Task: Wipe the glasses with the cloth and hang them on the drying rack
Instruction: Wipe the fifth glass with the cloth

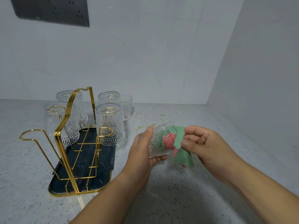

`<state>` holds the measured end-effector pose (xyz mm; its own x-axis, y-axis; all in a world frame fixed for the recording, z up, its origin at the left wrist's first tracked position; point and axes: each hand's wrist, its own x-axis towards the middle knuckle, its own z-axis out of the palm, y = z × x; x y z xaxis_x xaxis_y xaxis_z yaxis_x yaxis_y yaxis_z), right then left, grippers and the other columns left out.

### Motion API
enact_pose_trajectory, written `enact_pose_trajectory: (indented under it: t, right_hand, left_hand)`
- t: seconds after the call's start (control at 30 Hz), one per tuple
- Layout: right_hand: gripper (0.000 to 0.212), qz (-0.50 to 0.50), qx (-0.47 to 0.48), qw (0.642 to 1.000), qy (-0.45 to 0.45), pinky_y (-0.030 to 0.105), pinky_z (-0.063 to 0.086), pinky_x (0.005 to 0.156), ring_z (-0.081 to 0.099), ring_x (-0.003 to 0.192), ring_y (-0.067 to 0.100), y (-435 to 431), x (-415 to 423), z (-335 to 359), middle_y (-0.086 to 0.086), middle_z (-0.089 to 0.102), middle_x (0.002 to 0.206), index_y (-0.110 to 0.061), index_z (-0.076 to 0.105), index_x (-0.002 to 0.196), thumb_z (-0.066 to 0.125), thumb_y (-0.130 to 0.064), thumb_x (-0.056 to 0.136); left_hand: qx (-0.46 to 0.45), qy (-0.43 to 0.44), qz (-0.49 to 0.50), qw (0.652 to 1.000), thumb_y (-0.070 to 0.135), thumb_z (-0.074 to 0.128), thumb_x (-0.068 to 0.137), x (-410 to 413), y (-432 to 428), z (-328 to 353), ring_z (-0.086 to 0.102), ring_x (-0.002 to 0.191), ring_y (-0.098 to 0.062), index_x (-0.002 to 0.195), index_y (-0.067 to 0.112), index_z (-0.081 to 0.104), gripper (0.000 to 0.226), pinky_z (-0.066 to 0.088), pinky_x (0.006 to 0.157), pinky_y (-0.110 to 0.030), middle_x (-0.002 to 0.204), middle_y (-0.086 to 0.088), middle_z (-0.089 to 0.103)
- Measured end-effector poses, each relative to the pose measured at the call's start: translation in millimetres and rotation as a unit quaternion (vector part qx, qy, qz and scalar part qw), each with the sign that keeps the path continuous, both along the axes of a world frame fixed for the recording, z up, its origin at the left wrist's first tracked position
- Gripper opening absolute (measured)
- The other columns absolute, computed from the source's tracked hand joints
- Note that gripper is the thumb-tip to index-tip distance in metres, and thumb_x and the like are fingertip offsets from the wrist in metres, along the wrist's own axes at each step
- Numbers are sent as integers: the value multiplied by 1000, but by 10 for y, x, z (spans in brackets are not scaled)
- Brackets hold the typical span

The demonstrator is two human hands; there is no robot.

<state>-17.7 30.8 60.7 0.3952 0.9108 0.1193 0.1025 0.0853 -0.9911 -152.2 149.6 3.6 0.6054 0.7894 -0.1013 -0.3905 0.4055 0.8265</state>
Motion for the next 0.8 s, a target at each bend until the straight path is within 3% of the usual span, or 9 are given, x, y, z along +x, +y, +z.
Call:
enact_pose_trajectory:
  t: [0.1, 0.2, 0.3, 0.37, 0.43, 0.57, 0.7, 0.8]
  right_hand:
    - [39, -25, 9, 1000, -8, 20, 59, 67, 78, 77, 18, 42, -26, 8, 12, 80, 89, -4, 71, 105, 77, -11, 67]
    - [38, -35, 14, 999, -29, 23, 62, 72, 78, 84, 19, 76, -91, 10, 12, 81, 95, -8, 76, 104, 78, -17, 68]
    - [28, -39, -4, 995, -92, 27, 63, 78, 77, 86, 20, 80, -173, 3, 8, 81, 94, -14, 79, 99, 72, -30, 78]
    - [18, -44, -11, 991, -122, 22, 60, 72, 75, 82, 13, 82, -210, -18, 1, 80, 89, -16, 78, 99, 67, -28, 91]
    - [16, -54, -12, 989, -139, 15, 53, 65, 71, 74, 4, 94, -261, -43, -4, 77, 84, -15, 75, 99, 60, -22, 100]
    - [24, -103, -14, 979, -176, 12, 47, 59, 61, 64, -3, 155, -364, -97, -7, 68, 76, -18, 68, 89, 52, -26, 104]
    - [28, -155, -2, 959, -237, 14, 46, 56, 58, 60, -3, 251, -424, -79, -16, 65, 68, -24, 64, 86, 47, -34, 105]
    - [41, -193, -10, 952, -236, 21, 45, 52, 53, 53, 2, 357, -412, -51, -9, 59, 61, -15, 63, 81, 42, -37, 108]
  left_hand:
    - [1, 5, -3, 1000, 58, 69, 85, 6, -6, 3, 77, 85, -24, 135, 5, 60, 74, 60, 62, -35, 109, -15, 79]
    - [21, 17, -8, 1000, 62, 71, 85, 12, -2, -13, 77, 102, -34, 136, 7, 59, 77, 64, 77, -48, 121, -19, 76]
    - [37, 19, -3, 999, 66, 74, 82, 6, -35, -6, 76, 107, -39, 132, 9, 59, 77, 62, 89, -61, 121, -19, 76]
    - [39, 24, 5, 999, 63, 69, 79, 7, -50, 4, 77, 105, -38, 127, 10, 58, 72, 61, 89, -63, 118, -18, 77]
    - [47, 30, 5, 998, 57, 64, 85, 11, -62, 10, 78, 101, -36, 124, 11, 58, 61, 63, 87, -60, 114, -17, 78]
    - [70, 36, 12, 997, 49, 56, 97, 17, -89, 19, 78, 82, -25, 120, 11, 58, 45, 66, 68, -42, 106, -17, 77]
    - [107, 39, 17, 993, 38, 48, 108, 10, -120, 29, 76, 71, -18, 119, 13, 54, 28, 65, 66, -40, 83, 1, 77]
    - [206, 59, 30, 976, 31, 52, 108, -23, -172, 26, 73, 73, -15, 117, 22, 46, 13, 62, 67, -32, 96, -9, 73]
